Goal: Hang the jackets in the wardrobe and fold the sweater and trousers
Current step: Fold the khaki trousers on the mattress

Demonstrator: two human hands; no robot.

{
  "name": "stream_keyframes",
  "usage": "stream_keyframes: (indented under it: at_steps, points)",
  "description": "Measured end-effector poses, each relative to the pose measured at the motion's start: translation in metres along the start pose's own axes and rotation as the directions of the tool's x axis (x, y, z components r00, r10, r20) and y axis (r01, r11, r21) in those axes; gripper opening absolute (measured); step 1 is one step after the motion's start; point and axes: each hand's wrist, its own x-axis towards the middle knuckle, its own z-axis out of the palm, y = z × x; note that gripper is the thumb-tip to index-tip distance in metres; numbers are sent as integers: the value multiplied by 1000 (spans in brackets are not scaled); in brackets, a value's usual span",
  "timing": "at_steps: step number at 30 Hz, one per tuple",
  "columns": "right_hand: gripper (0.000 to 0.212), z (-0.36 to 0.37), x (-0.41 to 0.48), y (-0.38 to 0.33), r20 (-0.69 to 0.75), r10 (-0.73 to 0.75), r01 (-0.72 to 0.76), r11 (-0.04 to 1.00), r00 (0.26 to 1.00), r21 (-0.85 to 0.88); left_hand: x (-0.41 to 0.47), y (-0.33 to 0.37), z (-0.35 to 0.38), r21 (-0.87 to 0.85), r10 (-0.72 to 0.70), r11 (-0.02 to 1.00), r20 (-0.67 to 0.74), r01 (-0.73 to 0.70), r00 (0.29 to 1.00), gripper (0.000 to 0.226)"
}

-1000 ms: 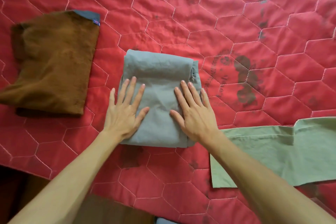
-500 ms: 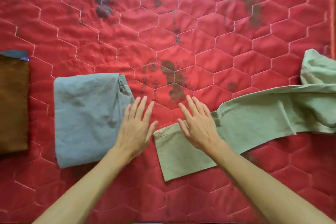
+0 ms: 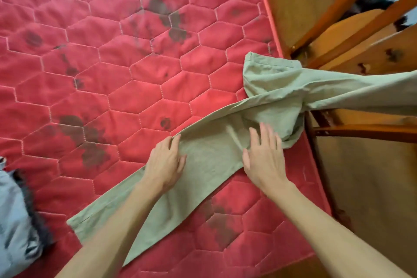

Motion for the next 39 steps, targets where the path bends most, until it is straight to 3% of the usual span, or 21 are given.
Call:
stream_keyframes:
  at_steps: [4,7,10,13,15,18,21,23,26,29,31,33,34,36,39]
  points:
    - [68,2,9,65,59,245,-251,958,968,137,50,50,8,-31,-57,998,-29,56,998,58]
    - [85,4,21,99,168,391,-426,843,905,329,81,83,12,-66,0,998,-43,-3,999,59]
    - [94,9,35,114,328,313,-451,681,892,577,97,105,14,-109,74,991,-8,-75,997,50]
    - [73,15,39,111,272,273,-385,653,923,652,84,113,9,-148,167,978,108,-150,980,55]
    - [77,3,38,103,336,270,-430,513,902,743,57,112,0,-164,240,963,174,-213,955,48]
    - [112,-29,36,90,488,228,-529,175,842,831,3,110,-24,-141,296,953,237,-269,925,12]
    - [133,-70,40,63,568,208,-585,30,797,810,-60,117,-51,-136,343,939,300,-316,890,41]
    - [114,-95,42,40,613,185,-621,-17,769,784,-96,128,-75,-172,377,925,296,-339,878,37]
    - [30,-140,30,2,539,180,-555,57,823,830,-130,137,-113,-257,389,911,279,-322,878,23]
    - [5,-193,1,-25,475,149,-474,-44,867,880,-151,135,-158,-461,334,873,328,-159,884,26]
    - [6,-231,-28,-37,451,116,-436,-130,885,890,-161,137,-192,-648,228,756,402,99,887,30]
    - [12,-266,-63,-49,423,62,-403,-202,904,893,-165,146,-225,-788,47,439,499,431,865,37]
    - [14,-281,-82,-53,400,23,-384,-235,916,893,-166,151,-239,-820,-44,264,516,508,855,46]
    - [17,-308,-116,-60,352,-31,-343,-313,936,886,-171,159,-266,-863,-191,121,465,490,865,62]
    - [18,-346,-162,-62,276,-75,-280,-440,958,853,-190,167,-304,-909,-253,0,403,416,880,80]
